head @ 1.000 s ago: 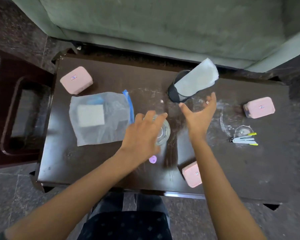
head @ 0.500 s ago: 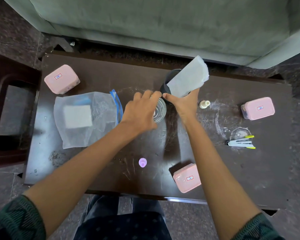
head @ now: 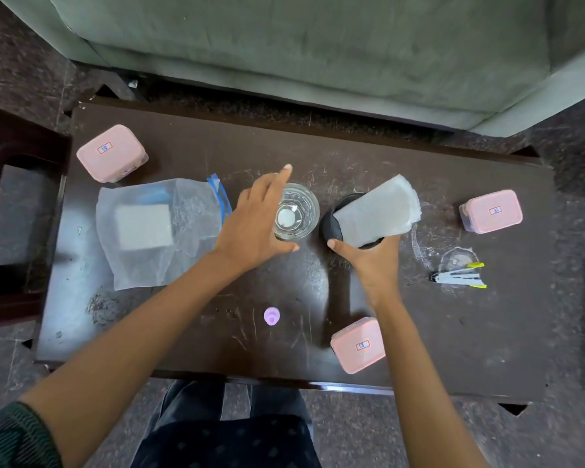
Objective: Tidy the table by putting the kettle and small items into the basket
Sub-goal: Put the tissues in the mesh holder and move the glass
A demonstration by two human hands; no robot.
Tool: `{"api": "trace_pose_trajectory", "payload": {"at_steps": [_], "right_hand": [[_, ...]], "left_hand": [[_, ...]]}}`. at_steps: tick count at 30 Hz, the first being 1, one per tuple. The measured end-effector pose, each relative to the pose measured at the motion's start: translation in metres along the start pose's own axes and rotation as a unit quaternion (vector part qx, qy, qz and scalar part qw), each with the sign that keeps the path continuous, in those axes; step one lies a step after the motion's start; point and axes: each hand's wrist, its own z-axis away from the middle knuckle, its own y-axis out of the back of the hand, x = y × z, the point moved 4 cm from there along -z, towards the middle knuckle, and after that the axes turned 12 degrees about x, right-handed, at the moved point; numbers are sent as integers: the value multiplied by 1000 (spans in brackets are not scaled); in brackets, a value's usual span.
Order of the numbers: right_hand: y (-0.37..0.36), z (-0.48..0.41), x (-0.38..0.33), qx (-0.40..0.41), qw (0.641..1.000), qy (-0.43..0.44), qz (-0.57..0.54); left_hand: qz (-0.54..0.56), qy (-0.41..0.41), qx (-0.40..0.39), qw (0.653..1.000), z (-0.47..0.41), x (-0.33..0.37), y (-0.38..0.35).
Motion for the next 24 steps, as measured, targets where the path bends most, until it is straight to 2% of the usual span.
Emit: {"api": "trace_pose_trajectory", "payload": {"at_steps": [3,5,11,17,19,21,22,24], "right_hand": [[-3,-2,-3,-10,1000,2,0],[-6,-3,-6,-15,1000,5,-6],[-9,-1,-7,-7,1000,-5,-7],[0,7,-2,-24,1000,-3,-8],[9,14,4,-31,1000,-1,2],[23,24,16,-10,999,-8,46],[30,29,23,7,997,-6,82],[46,39,38,48,989,21,141]], "left_hand": [[92,58,-6,994,2,-12,-5],[113,57,-14,992,1,-15,-7],[119,33,-37,992,-7,-19,-9],[115,40,-26,992,5,-17,-11],[41,-3,41,998,17,-11,-5],[-31,-100,149,983,36,3,4],[-33,-154,188,969,48,12,6],[8,-229,191,955,73,30,-2]]}}
